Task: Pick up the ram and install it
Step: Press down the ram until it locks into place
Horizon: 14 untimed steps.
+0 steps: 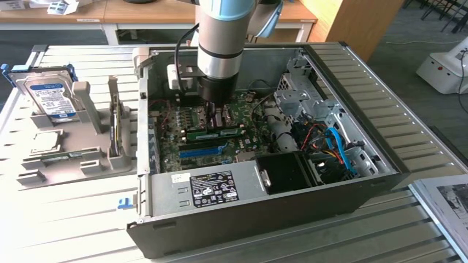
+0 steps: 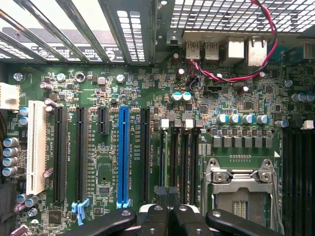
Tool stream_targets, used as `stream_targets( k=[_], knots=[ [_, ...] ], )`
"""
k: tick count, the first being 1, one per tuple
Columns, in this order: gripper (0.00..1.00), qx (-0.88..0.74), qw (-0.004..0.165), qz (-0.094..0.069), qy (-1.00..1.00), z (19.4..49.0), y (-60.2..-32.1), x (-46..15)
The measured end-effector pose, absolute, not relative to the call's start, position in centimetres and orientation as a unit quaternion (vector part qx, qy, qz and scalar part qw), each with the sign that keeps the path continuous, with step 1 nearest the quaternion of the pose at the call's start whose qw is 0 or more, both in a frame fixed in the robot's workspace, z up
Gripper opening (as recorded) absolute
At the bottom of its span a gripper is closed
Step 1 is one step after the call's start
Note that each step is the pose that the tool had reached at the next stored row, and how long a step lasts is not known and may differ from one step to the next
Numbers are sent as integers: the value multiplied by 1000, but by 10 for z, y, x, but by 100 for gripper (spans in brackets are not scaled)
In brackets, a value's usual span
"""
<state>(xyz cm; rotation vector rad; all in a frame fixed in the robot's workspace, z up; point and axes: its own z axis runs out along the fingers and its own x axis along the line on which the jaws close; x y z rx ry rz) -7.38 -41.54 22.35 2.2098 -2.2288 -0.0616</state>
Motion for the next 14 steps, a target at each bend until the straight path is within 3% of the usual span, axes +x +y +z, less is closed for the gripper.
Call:
stream_targets(
  k=[14],
  knots=[
    [10,704,1,-20,-710,222,-415,-74]
  ],
)
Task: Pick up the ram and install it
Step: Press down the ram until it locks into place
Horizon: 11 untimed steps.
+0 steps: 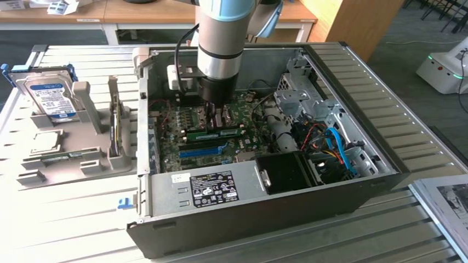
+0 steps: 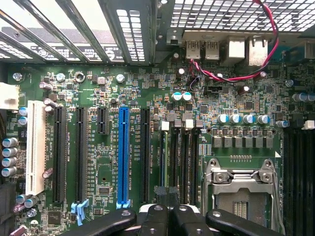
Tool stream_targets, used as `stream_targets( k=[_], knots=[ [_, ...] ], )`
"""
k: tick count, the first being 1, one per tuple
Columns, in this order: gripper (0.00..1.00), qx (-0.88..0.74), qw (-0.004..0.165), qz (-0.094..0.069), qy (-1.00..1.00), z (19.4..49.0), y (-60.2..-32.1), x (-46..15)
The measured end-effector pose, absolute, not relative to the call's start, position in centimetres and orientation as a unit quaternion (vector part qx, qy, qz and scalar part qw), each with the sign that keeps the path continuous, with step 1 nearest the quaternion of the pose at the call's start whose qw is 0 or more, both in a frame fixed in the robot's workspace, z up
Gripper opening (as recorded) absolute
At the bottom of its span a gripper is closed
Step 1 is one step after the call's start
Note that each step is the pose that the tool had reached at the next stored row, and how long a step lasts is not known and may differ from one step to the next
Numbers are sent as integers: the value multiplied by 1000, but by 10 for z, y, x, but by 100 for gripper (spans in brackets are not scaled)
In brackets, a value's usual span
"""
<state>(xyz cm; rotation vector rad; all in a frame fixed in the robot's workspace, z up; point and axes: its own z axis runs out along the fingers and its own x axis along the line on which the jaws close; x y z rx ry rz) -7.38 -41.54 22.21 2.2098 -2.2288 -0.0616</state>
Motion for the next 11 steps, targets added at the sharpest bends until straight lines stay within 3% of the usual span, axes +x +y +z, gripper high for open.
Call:
stream_targets(
  k=[11],
  knots=[
    [10,704,1,-20,-710,222,-415,-74]
  ],
)
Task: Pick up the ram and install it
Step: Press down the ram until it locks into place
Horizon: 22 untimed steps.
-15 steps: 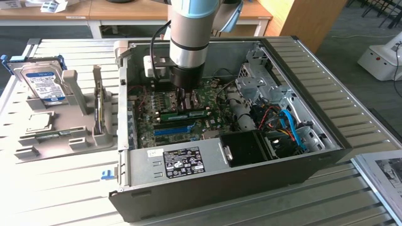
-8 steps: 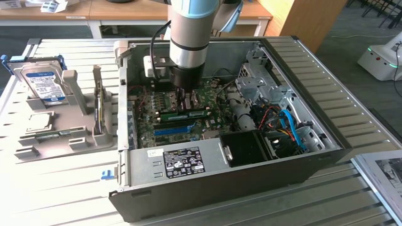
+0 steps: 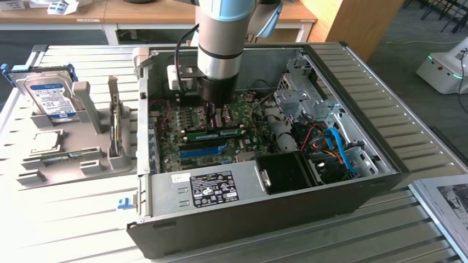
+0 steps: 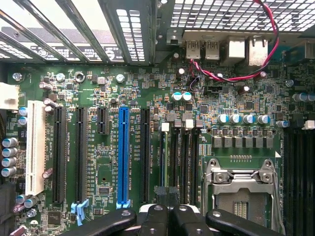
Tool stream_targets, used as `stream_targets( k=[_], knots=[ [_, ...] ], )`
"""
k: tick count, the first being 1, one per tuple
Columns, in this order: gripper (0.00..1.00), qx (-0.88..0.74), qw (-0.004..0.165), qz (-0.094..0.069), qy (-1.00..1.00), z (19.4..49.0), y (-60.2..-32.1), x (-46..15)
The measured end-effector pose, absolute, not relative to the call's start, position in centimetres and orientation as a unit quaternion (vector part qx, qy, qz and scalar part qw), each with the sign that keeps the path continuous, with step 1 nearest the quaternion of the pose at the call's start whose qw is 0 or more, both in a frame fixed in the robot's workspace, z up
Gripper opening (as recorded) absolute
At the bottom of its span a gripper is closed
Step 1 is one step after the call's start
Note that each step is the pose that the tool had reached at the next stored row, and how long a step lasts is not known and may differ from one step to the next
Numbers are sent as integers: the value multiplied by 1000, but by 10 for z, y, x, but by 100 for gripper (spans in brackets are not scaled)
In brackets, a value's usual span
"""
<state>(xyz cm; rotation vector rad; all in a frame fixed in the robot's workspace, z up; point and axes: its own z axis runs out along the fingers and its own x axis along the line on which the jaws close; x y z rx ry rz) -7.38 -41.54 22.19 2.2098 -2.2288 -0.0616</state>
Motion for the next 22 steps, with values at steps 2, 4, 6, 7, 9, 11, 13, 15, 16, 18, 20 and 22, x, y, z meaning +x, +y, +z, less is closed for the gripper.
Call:
stream_targets(
  k=[2,4,6,7,9,11,13,15,16,18,20,22],
  knots=[
    [10,704,1,-20,-710,222,-415,-74],
    [10,704,1,-20,-710,222,-415,-74],
    [10,704,1,-20,-710,222,-415,-74],
    [10,704,1,-20,-710,222,-415,-74],
    [10,704,1,-20,-710,222,-415,-74],
    [10,704,1,-20,-710,221,-415,-74],
    [10,704,1,-20,-710,221,-415,-74],
    [10,704,1,-20,-710,222,-415,-74],
    [10,704,1,-20,-710,225,-415,-74],
    [10,704,2,-19,-710,235,-415,-74],
    [10,704,2,-19,-710,241,-415,-74],
    [10,704,2,-19,-710,244,-415,-74]
  ],
)
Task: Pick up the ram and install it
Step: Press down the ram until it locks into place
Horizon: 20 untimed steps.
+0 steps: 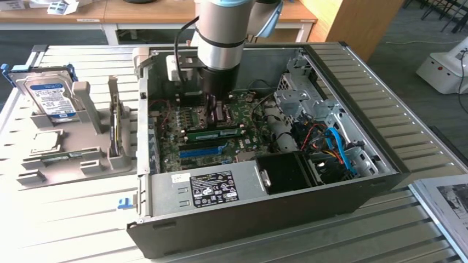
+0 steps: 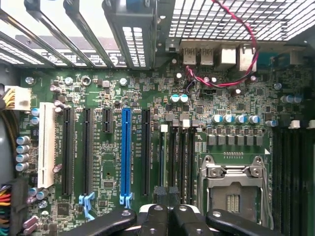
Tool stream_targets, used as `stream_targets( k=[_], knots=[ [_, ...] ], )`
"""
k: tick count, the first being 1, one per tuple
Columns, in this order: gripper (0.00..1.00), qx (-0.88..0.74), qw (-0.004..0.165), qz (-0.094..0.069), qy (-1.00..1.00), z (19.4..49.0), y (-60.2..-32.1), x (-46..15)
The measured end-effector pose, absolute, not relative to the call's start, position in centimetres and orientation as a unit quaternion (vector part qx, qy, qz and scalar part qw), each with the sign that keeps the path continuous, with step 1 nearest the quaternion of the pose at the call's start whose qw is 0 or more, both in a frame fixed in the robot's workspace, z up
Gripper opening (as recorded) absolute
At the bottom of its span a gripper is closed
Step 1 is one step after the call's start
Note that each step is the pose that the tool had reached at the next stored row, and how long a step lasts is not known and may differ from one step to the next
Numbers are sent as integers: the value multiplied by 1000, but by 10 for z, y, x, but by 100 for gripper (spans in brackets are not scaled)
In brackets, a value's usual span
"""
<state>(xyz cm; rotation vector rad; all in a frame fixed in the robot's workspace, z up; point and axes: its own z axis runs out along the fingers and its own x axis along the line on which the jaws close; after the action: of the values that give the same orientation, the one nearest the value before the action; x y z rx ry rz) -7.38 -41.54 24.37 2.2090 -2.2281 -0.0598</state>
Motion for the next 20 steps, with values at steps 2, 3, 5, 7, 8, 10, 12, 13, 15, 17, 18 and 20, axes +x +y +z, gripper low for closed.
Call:
stream_targets(
  k=[2,3,5,7,8,10,12,13,15,17,18,20],
  knots=[
    [10,704,2,-19,-710,247,-415,-74],
    [10,704,2,-19,-710,248,-415,-74],
    [10,704,2,-19,-710,251,-415,-74],
    [10,704,2,-19,-710,254,-415,-74],
    [10,704,2,-18,-710,256,-415,-74],
    [10,704,3,-18,-710,259,-415,-74],
    [10,704,3,-18,-710,263,-415,-74],
    [10,704,3,-18,-710,264,-415,-74],
    [10,704,3,-17,-710,268,-415,-74],
    [10,704,3,-17,-710,271,-415,-74],
    [10,704,3,-17,-710,273,-415,-74],
    [10,704,4,-17,-710,276,-415,-74]
  ],
)
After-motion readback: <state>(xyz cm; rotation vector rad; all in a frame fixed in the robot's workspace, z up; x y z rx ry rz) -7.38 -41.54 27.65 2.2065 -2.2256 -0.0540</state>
